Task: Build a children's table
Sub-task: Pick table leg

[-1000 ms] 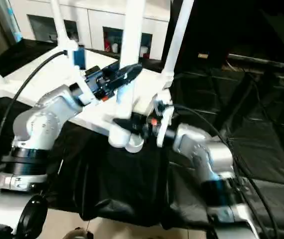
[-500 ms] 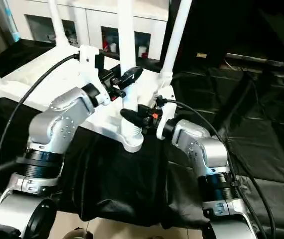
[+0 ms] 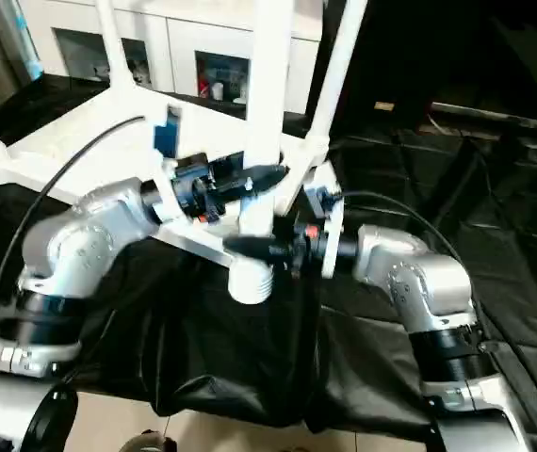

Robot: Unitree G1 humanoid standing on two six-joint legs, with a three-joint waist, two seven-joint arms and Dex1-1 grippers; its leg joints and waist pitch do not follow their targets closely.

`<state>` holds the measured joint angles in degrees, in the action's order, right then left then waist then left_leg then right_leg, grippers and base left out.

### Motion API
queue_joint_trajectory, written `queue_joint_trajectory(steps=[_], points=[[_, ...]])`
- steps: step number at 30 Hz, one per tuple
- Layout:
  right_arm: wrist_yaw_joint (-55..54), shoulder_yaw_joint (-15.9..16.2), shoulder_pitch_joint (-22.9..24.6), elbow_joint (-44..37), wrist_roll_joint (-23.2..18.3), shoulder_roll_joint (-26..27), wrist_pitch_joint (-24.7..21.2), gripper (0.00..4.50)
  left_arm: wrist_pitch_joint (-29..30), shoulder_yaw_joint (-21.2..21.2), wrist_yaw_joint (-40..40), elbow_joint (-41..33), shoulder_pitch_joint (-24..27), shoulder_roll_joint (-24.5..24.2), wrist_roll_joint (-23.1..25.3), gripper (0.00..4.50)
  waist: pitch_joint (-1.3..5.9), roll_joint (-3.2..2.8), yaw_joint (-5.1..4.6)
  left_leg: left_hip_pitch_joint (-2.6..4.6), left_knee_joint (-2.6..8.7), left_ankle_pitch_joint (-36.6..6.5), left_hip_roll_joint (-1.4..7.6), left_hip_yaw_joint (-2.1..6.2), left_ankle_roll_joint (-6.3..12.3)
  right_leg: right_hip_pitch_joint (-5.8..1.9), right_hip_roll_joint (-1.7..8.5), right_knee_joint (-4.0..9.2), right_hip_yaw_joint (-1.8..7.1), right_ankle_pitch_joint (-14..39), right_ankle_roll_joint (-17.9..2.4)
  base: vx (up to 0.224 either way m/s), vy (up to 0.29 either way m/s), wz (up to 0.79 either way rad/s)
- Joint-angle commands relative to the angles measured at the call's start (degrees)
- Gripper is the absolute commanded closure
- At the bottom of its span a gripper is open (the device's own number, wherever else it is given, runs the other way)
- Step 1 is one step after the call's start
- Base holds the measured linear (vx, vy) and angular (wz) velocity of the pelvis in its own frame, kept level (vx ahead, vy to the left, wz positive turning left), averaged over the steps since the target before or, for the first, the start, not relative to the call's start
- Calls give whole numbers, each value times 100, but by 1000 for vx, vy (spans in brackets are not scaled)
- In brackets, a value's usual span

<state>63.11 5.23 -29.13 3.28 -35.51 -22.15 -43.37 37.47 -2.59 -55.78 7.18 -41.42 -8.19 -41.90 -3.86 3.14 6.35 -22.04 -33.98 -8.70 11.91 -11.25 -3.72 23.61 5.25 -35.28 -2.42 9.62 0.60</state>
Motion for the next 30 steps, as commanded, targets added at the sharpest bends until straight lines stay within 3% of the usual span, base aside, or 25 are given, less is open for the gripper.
queue_joint_trajectory(steps=[1,7,9,11,14,15,16,18,19,21,22,23,26,29,30], points=[[-35,29,31,16,69,-115,-105,182,155,-171,-206,-172,-206,92,-539,262,449,-73,3,136,391,-1605,77,59,-213,-284,195,398,138,1324,-1157,0,0,0],[-180,-16,42,15,86,-11,-66,223,144,-175,-85,-174,-152,103,-544,263,462,-75,1,142,390,-1478,83,56,-194,-280,184,391,137,1135,-1144,0,0,0],[-281,-38,29,35,125,34,-17,229,90,-123,103,-122,-151,106,-301,208,462,-80,-1,141,390,-1481,84,57,-206,-280,188,390,137,1141,-1137,0,0,0],[-363,-43,15,56,160,66,29,240,77,-100,249,-68,-162,107,-161,191,459,-74,-3,138,393,-1458,88,59,-225,-280,189,395,141,1145,-1114,0,0,0],[-799,-57,-59,188,398,230,253,241,-352,155,928,151,-142,114,629,179,450,-59,-7,133,404,-1527,90,68,-281,-277,198,423,142,1376,-975,0,0,0],[-995,-75,-99,266,499,306,326,243,-536,241,1305,298,-159,139,972,177,456,-21,-14,139,402,-1543,89,65,-298,-271,198,436,143,1438,-896,0,0,0],[-1148,-78,-140,342,591,373,402,243,-663,271,1611,429,-174,173,1201,177,459,-34,-10,139,405,-1529,93,71,-302,-268,209,435,146,1465,-865,0,0,0],[-1578,-50,-245,588,889,508,629,245,-758,284,2036,586,-180,234,1450,177,465,22,-8,112,397,-1402,86,68,-333,-276,221,433,147,1487,-756,0,0,0],[-1666,-38,-273,656,945,538,657,245,-777,284,2113,606,-177,250,1492,177,479,23,-9,118,390,-1333,77,64,-324,-275,218,421,143,1453,-760,0,0,0],[-1936,2,-357,899,1127,659,809,247,-827,251,2499,683,-164,353,1656,177,491,15,-19,107,378,-1189,75,63,-313,-283,211,387,141,1237,-790,0,0,0],[-2074,-14,-393,996,1168,747,843,247,-816,200,2779,733,-164,439,1733,177,488,45,-23,101,375,-1136,78,56,-280,-278,206,388,145,1148,-809,0,0,0],[-2204,-3,-421,1069,1243,828,927,248,-867,162,3004,779,-158,522,1812,195,489,20,-17,101,368,-1090,76,54,-247,-280,207,370,145,1000,-872,0,0,0],[-2494,-15,-477,1173,1342,1022,996,248,-985,58,3401,853,-134,697,1898,212,505,46,-26,82,354,-921,72,47,-143,-301,196,336,144,644,-995,0,0,0],[-2754,10,-565,1382,1579,1187,1275,248,-1028,89,3526,825,-99,784,1973,235,488,64,-17,84,356,-945,72,36,-90,-284,198,351,140,720,-1019,0,0,0],[-2737,-15,-586,1422,1559,1230,1340,213,-1062,92,3509,825,-98,793,1972,244,489,61,-11,83,357,-978,69,35,-91,-290,208,357,141,795,-1000,0,0,0]])
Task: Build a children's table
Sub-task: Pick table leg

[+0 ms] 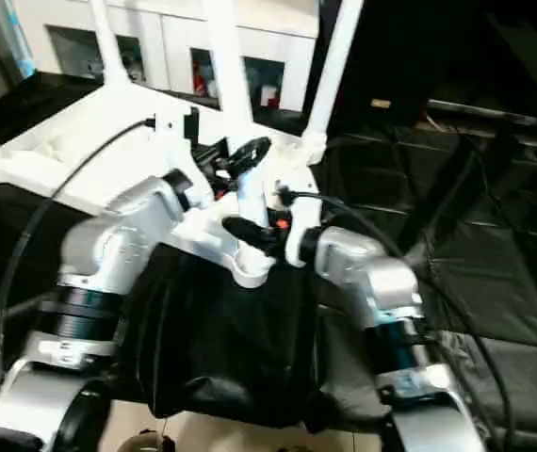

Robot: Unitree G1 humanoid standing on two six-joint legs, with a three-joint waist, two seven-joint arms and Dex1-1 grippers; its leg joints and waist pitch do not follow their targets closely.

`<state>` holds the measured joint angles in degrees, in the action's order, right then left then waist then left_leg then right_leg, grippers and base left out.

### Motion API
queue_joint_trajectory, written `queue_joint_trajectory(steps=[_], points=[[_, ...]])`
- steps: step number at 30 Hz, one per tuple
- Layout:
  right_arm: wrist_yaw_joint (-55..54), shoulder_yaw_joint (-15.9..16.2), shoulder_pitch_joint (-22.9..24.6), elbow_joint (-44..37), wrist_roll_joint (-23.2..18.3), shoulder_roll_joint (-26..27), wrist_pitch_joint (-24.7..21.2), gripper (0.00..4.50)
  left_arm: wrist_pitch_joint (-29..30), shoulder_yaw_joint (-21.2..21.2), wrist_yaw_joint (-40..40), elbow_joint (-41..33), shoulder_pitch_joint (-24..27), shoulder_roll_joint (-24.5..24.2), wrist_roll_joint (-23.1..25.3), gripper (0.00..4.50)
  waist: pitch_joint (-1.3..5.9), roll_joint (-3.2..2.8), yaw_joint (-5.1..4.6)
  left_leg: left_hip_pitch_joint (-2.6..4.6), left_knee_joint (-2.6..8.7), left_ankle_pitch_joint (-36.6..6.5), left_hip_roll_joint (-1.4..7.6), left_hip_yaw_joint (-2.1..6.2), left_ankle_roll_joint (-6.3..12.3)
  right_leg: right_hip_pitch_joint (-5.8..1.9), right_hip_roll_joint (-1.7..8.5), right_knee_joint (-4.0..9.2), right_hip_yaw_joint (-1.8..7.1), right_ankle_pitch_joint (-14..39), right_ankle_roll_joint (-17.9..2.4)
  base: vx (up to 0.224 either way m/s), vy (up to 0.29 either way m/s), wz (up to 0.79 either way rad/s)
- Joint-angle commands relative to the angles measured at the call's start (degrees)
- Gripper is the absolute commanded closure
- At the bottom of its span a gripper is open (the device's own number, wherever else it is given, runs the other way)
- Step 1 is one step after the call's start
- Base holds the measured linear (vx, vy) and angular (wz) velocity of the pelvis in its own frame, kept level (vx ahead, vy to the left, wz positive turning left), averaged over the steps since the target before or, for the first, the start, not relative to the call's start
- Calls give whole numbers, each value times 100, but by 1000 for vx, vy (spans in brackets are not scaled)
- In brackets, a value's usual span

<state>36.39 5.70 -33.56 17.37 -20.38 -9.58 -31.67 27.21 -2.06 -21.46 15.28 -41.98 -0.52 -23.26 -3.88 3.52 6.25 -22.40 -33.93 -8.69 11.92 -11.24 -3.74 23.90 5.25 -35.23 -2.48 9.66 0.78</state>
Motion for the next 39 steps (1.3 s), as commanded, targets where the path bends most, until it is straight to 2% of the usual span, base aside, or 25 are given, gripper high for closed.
queue_joint_trajectory(steps=[1,3,4,6,9,10,12,14,17,19,20,22,28,30,32,33,35,36,39], points=[[11,-100,-156,31,-29,2,182,213,-74,34,69,16,-45,35,100,244,486,21,2,125,355,-1024,71,34,-95,-315,210,362,149,859,-998,0,0,0],[417,-192,-132,-138,-369,-29,-9,177,-167,38,-175,-17,-78,-1,15,248,481,29,10,126,362,-1136,72,39,-72,-324,209,380,149,1004,-953,0,0,0],[528,-210,-119,-200,-455,-50,-73,175,-192,43,-258,-31,-85,-16,-9,254,481,20,12,136,365,-1138,82,43,-54,-312,204,372,151,956,-942,0,0,0],[772,-189,-83,-333,-582,-167,-239,160,-174,72,-495,-84,-85,-75,-91,259,482,21,26,136,364,-1064,77,46,-35,-325,197,357,146,840,-951,0,0,0],[1568,-29,57,-705,-848,-577,-598,129,-67,199,-1315,-275,-54,-302,-355,261,484,18,62,136,352,-944,79,35,15,-330,198,330,151,623,-1045,0,0,0],[2004,63,133,-842,-959,-839,-700,129,61,231,-1864,-382,-39,-456,-606,261,479,19,65,133,354,-957,78,34,24,-333,200,334,149,645,-1056,0,0,0],[2209,115,171,-913,-1008,-988,-775,129,133,224,-2211,-438,-34,-545,-779,261,473,7,67,130,351,-1009,83,33,33,-326,207,328,150,722,-1113,0,0,0],[2401,140,218,-993,-1067,-1169,-866,129,355,85,-2690,-530,-51,-600,-1208,262,460,27,52,129,351,-1125,69,25,-16,-328,217,355,146,979,-1146,0,0,0],[2574,141,238,-1077,-1155,-1308,-975,129,780,-123,-3428,-734,-54,-691,-1939,262,464,26,30,133,351,-1199,71,27,-60,-321,212,353,145,1098,-1191,0,0,0],[2676,148,262,-1159,-1192,-1374,-1024,129,1122,-247,-3708,-903,-43,-701,-2442,262,461,21,22,133,352,-1238,74,30,-64,-322,216,340,147,1135,-1201,0,0,0],[2718,148,269,-1183,-1205,-1394,-1046,129,1247,-296,-3777,-953,-44,-682,-2653,262,454,11,13,156,356,-1333,85,30,-74,-302,207,355,149,1252,-1181,0,0,0],[2777,146,263,-1199,-1244,-1395,-1094,146,1326,-342,-3856,-961,-51,-664,-2816,263,449,13,18,163,359,-1356,88,31,-76,-291,199,371,149,1294,-1167,0,0,0],[2819,123,246,-1198,-1365,-1327,-1171,179,1299,-304,-3795,-881,-25,-649,-2657,263,449,28,48,167,375,-1416,93,42,-167,-292,211,386,149,1453,-1046,0,0,0],[2799,127,252,-1208,-1380,-1315,-1155,182,1164,-275,-3538,-805,-43,-644,-2418,263,451,45,45,153,374,-1380,88,43,-179,-299,217,391,151,1478,-981,0,0,0],[2734,112,250,-1190,-1364,-1271,-1112,184,1014,-254,-3243,-672,-99,-634,-2167,207,458,50,47,152,368,-1340,92,43,-175,-299,221,389,153,1429,-968,0,0,0],[2700,104,247,-1177,-1349,-1247,-1091,185,964,-247,-3154,-622,-123,-631,-2086,194,457,45,48,144,370,-1296,95,46,-174,-297,222,386,154,1386,-953,0,0,0],[2628,92,234,-1145,-1325,-1209,-1053,185,899,-228,-3086,-590,-137,-635,-1998,194,468,51,45,142,364,-1242,86,44,-188,-304,218,380,151,1327,-949,0,0,0],[2303,48,173,-963,-1152,-1092,-886,185,628,-142,-2779,-505,-165,-618,-1629,173,466,47,46,140,372,-1207,94,51,-191,-297,222,388,152,1299,-926,0,0,0],[1791,-17,53,-609,-859,-898,-579,185,187,-19,-1934,-124,-290,-556,-875,162,463,63,15,141,370,-1282,85,48,-253,-286,218,410,152,1451,-783,0,0,0]])
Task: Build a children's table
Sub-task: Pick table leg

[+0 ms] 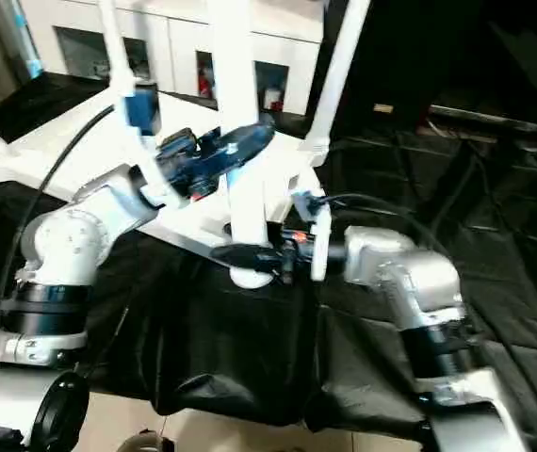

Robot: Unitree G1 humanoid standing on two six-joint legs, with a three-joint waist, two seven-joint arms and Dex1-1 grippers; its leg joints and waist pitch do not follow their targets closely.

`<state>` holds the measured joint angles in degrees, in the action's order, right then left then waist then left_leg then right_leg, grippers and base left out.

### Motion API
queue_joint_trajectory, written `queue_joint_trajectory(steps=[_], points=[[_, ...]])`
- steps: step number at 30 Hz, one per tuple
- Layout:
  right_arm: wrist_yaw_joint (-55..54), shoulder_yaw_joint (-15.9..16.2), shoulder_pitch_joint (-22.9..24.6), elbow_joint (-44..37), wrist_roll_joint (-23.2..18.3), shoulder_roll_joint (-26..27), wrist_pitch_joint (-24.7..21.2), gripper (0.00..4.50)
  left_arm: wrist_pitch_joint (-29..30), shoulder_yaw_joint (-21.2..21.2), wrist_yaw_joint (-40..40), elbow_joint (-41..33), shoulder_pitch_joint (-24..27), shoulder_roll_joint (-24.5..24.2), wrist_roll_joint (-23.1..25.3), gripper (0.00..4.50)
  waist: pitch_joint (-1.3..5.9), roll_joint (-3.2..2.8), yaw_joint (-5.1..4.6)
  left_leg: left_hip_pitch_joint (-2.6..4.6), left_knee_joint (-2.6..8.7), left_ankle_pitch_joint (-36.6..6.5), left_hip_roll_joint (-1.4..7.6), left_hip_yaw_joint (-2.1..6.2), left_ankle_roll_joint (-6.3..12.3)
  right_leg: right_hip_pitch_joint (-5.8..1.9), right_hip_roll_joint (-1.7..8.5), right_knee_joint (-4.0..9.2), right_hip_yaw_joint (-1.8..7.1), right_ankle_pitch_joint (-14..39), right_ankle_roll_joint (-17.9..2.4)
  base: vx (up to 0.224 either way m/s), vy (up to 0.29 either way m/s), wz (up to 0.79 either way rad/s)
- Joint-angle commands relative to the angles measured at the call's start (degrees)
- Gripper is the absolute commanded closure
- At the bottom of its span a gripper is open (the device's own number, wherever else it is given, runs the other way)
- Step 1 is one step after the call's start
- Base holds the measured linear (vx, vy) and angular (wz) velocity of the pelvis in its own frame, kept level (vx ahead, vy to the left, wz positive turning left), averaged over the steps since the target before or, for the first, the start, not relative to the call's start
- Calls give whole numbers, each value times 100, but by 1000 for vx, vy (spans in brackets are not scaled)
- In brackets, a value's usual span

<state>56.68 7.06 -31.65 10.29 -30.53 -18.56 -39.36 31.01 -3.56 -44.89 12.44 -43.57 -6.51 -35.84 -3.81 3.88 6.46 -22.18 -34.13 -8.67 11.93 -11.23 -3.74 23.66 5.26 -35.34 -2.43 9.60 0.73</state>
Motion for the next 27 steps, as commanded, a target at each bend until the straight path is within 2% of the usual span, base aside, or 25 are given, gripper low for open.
queue_joint_trajectory(steps=[1,4,6,8,10,13,15,17,18,19,21,25,27], points=[[-352,-175,-171,171,198,46,223,185,-286,157,683,290,-165,64,577,162,468,28,-7,124,389,-1262,85,56,-278,-269,222,414,147,1472,-730,0,0,0],[-560,-204,-233,277,284,130,299,185,-441,205,1147,490,-203,118,882,162,480,35,5,116,379,-1131,83,53,-243,-282,220,389,146,1275,-747,0,0,0],[-591,-206,-244,291,294,144,306,185,-465,215,1206,511,-203,134,918,189,491,37,12,108,364,-974,73,44,-169,-296,211,359,143,970,-854,0,0,0],[-692,-215,-311,378,357,236,414,185,-389,171,1595,540,-220,267,970,200,501,53,12,98,347,-838,77,38,-102,-296,207,317,139,677,-976,0,0,0],[-757,-218,-336,434,404,275,483,185,-405,160,1691,564,-228,316,1025,220,496,54,12,92,340,-822,74,27,-52,-298,214,324,140,647,-1068,0,0,0],[-902,-212,-416,572,534,375,705,185,-538,146,1775,639,-252,412,1118,237,482,79,7,98,350,-959,73,26,-55,-294,217,361,136,958,-1020,0,0,0],[-879,-225,-456,639,541,447,883,185,-607,151,1642,609,-240,449,1056,244,481,62,8,101,356,-1020,82,33,-81,-287,229,367,137,1070,-983,0,0,0],[-719,-273,-482,630,401,444,758,116,-618,211,1325,474,-199,418,941,249,477,65,5,102,360,-1025,80,35,-64,-291,219,366,136,1034,-994,0,0,0],[-719,-273,-482,630,401,444,758,116,-618,211,1325,474,-199,418,941,251,477,65,5,102,360,-1025,80,35,-64,-291,219,366,136,1034,-994,0,0,0],[-539,-293,-486,542,278,381,569,116,-579,284,1081,363,-170,359,873,251,481,65,4,107,357,-1021,77,33,-33,-292,213,364,136,972,-1010,0,0,0],[-308,-224,-472,398,232,226,428,90,-586,374,832,301,-164,257,861,253,478,61,15,114,357,-1009,84,33,22,-289,208,357,140,945,-996,0,0,0],[114,-103,-431,223,176,-68,294,77,-501,475,503,300,-215,65,846,259,467,42,26,125,358,-1004,90,26,-8,-273,214,350,145,883,-1036,0,0,0],[293,-80,-444,220,164,-202,253,70,-373,492,314,292,-263,-28,772,261,471,52,24,113,358,-1016,84,29,-16,-292,209,345,142,915,-1046,0,0,0]])
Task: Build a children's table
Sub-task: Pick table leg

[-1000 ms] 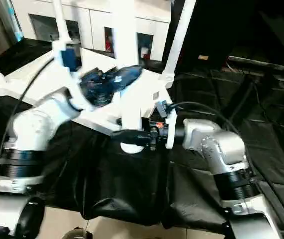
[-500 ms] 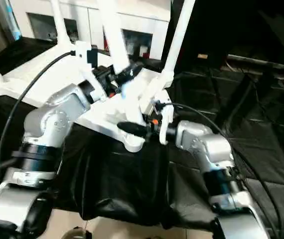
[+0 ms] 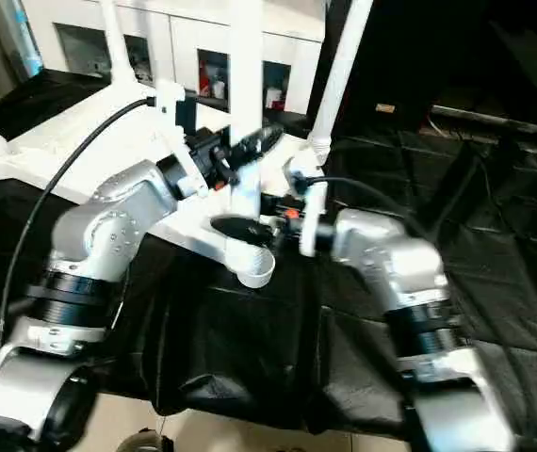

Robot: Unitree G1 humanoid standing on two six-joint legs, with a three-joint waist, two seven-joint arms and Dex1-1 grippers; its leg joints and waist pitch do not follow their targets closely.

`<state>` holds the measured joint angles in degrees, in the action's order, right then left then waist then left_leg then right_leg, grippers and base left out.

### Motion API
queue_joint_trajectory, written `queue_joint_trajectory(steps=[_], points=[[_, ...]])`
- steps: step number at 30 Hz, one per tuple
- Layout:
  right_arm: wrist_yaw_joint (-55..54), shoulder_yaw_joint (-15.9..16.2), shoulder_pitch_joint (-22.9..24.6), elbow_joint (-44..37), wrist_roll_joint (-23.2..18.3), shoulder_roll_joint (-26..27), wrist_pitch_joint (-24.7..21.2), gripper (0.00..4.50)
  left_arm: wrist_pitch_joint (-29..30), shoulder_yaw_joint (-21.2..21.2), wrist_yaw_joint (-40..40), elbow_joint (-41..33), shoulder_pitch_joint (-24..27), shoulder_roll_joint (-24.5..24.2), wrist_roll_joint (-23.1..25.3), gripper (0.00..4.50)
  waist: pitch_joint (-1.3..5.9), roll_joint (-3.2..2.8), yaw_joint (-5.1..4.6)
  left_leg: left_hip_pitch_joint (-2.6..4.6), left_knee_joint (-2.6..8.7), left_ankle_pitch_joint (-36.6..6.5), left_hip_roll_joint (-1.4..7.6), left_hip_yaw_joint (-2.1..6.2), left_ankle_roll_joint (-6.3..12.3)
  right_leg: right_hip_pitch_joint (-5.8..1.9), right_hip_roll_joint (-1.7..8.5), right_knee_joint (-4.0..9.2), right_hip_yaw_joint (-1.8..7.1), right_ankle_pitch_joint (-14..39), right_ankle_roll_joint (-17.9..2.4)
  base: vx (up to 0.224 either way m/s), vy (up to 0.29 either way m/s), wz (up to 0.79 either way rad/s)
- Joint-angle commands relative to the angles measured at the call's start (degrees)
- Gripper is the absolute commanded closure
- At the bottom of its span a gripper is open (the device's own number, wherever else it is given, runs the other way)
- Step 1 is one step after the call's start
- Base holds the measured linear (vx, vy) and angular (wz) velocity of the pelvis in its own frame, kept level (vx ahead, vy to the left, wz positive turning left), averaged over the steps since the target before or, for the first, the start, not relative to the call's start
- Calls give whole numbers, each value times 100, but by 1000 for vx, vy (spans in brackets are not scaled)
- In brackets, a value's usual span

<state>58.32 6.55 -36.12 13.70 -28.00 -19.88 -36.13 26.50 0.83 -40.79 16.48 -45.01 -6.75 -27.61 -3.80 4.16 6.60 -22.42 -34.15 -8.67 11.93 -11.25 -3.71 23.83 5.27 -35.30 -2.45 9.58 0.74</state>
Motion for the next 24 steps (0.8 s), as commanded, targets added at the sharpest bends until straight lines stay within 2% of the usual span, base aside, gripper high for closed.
queue_joint_trajectory(steps=[1,11,15,24], points=[[311,-13,-30,-85,-84,-224,-110,70,263,21,-262,-121,-192,-80,-176,261,476,-1,9,143,358,-1061,81,35,-54,-311,212,337,140,946,-1049,0,0,0],[603,97,-52,-80,-105,-445,-384,70,604,-153,-689,-364,-248,-46,-708,262,478,44,10,132,336,-997,82,24,-3,-316,219,326,137,869,-1236,0,0,0],[522,101,-85,14,-62,-372,-393,70,710,-165,-729,-464,-210,-17,-815,262,471,41,8,137,341,-1058,85,27,-37,-306,219,345,138,1066,-1167,0,0,0],[536,34,-116,26,-125,-262,-478,70,865,-94,-787,-642,-104,-24,-911,262,475,46,2,133,339,-1007,82,24,-33,-307,211,337,141,1002,-1138,0,0,0]])
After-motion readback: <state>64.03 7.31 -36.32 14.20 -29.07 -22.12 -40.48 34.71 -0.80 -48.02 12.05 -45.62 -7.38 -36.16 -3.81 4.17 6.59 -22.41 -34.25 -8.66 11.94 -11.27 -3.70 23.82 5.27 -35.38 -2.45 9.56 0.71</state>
